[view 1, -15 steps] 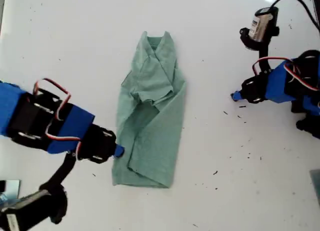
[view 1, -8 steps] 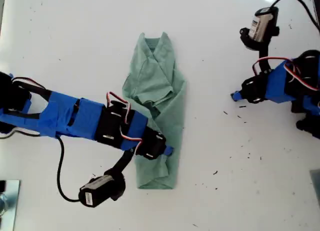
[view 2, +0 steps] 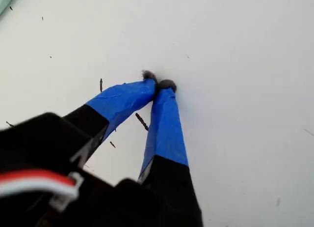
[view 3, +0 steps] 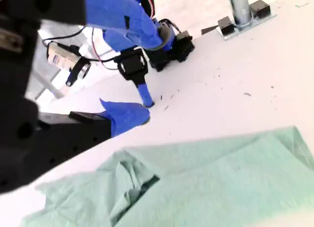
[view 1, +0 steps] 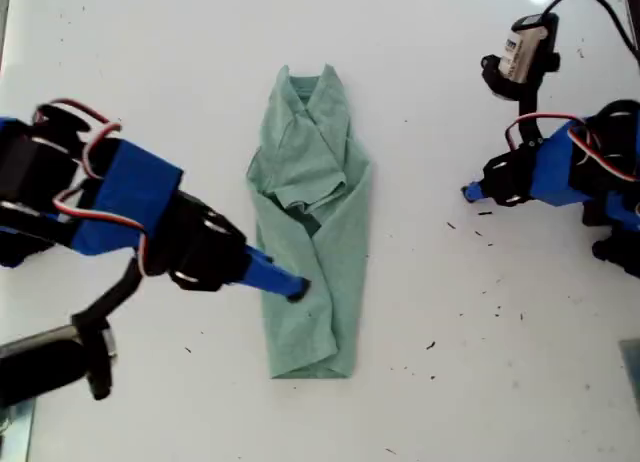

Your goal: Fold t shirt

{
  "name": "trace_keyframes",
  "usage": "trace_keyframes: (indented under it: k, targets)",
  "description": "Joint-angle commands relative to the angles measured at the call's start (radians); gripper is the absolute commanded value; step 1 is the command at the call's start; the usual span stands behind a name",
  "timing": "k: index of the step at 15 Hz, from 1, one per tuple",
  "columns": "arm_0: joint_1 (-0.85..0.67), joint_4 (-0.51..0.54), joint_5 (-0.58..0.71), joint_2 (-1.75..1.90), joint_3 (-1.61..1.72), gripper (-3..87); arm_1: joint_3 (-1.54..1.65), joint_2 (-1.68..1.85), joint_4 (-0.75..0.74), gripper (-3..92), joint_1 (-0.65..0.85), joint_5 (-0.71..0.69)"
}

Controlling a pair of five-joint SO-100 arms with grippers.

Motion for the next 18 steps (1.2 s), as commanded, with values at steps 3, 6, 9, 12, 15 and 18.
trace_keyframes:
  k: [3, 6, 9, 12, 15, 18]
  targets:
    - [-0.071, -0.437, -0.187, 0.821, 1.204, 17.6, 0.005, -0.006, -0.008, 2.5, 0.025, 0.009]
    - [-0.172, -0.46, -0.242, 1.066, 1.591, 3.7, 0.005, -0.008, -0.009, 2.5, 0.026, 0.011]
    - [-0.179, -0.515, -0.268, 0.939, 1.586, -0.2, -0.002, -0.014, -0.011, 2.5, 0.018, 0.015]
    - [-0.049, -0.264, -0.397, 0.689, 1.086, -0.2, -0.345, -0.011, 0.238, 2.4, -0.156, 0.091]
    - [0.051, -0.046, -0.39, 0.322, 0.437, -0.2, -0.965, -0.172, 0.557, 2.4, -0.376, 0.169]
    - [0.123, 0.009, -0.344, 0.048, 0.097, -0.1, -1.402, -0.456, 0.62, 2.4, -0.534, 0.19]
